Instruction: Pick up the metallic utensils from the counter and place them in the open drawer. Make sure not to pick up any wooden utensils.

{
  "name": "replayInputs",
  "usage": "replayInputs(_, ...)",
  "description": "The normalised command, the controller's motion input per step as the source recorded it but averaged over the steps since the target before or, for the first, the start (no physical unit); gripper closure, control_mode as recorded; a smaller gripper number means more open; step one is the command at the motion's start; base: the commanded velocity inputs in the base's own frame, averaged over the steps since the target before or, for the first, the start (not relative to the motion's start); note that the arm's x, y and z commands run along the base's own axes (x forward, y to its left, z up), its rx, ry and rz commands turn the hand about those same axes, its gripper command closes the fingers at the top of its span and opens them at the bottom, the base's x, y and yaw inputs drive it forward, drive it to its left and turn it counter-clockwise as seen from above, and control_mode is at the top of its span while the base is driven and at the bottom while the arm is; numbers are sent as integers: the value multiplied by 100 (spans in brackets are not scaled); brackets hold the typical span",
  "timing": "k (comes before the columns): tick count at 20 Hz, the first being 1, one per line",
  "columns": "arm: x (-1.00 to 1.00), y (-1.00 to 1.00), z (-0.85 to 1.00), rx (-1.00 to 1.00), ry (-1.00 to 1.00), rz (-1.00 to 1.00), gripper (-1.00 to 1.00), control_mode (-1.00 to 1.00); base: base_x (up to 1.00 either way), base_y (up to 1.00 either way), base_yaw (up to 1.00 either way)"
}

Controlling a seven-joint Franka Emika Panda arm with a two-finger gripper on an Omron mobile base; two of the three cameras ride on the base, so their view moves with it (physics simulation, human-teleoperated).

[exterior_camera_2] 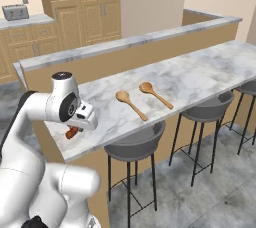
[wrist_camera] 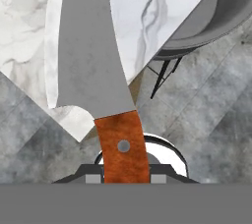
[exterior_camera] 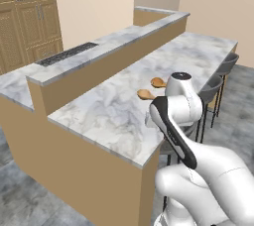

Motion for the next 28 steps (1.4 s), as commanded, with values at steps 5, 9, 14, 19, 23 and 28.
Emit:
replayInputs(5, -49, 16, 0, 0, 0, 3, 100, 100, -16, 6, 1)
replayInputs(9, 0, 0, 0, 0, 0, 0, 100, 100, -94, 67, 19)
replayInputs(14, 0, 0, 0, 0, 0, 0, 100, 100, -82, 92, 29)
replayInputs(19, 0, 0, 0, 0, 0, 0, 100, 100, 7, 95, 69)
replayInputs(23, 0, 0, 0, 0, 0, 0, 100, 100, 77, 53, 63)
replayInputs(28, 0, 0, 0, 0, 0, 0, 100, 100, 63, 3, 11)
